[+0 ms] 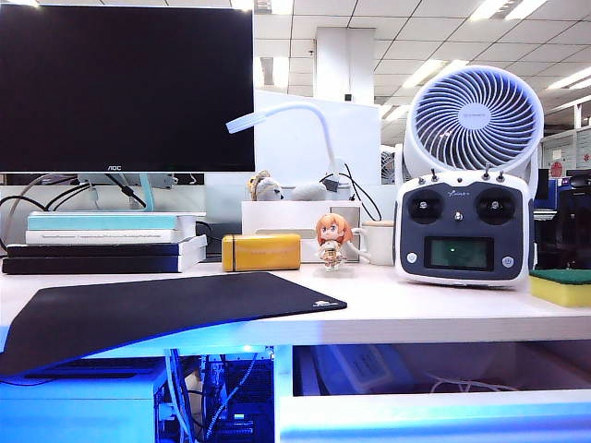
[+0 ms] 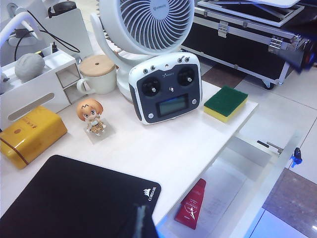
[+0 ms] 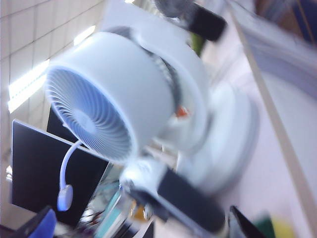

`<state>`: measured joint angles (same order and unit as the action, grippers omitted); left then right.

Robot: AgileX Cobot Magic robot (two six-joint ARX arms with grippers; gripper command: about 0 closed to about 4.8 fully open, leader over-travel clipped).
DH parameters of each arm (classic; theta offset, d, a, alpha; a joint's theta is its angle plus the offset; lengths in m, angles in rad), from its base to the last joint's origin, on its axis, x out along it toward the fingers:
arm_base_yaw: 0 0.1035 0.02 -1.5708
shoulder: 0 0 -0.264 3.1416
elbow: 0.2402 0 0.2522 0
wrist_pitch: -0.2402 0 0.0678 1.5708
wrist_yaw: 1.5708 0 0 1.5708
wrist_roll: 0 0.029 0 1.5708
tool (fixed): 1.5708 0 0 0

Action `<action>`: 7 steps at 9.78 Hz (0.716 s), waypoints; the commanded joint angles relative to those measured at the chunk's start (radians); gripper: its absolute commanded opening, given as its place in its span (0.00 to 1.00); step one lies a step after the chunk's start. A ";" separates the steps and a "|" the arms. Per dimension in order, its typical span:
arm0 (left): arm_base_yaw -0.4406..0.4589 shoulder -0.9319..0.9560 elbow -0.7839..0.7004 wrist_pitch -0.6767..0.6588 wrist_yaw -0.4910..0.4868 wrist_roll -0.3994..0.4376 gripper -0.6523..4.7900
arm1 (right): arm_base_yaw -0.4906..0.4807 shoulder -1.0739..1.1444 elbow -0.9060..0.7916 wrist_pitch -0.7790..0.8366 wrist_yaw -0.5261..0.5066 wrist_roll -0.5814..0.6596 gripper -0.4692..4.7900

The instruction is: Open the drawer, place the cleaning sponge inside, then close the drawer.

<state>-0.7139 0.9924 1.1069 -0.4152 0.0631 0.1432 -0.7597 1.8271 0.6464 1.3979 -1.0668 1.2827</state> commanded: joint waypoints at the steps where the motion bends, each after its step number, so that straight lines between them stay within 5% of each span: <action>1: 0.000 -0.002 0.004 0.022 0.000 0.006 0.11 | 0.036 -0.124 0.014 0.017 0.097 -0.087 1.00; 3: 0.000 -0.002 0.005 0.045 0.001 0.006 0.11 | 0.149 -0.227 0.029 0.016 0.056 -0.114 0.44; 4: 0.000 -0.002 0.005 0.050 0.001 0.006 0.11 | 0.236 -0.277 0.031 0.013 0.060 -0.138 0.42; 6: 0.000 -0.002 0.005 0.050 0.001 0.006 0.11 | 0.344 -0.299 0.031 -0.203 0.097 -0.269 0.87; 7: 0.000 -0.002 0.005 0.050 0.001 0.006 0.11 | 0.357 -0.301 0.031 -0.249 0.122 -0.309 1.00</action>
<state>-0.7139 0.9924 1.1069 -0.3786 0.0635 0.1432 -0.4149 1.5322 0.6743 1.2144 -0.9802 1.0454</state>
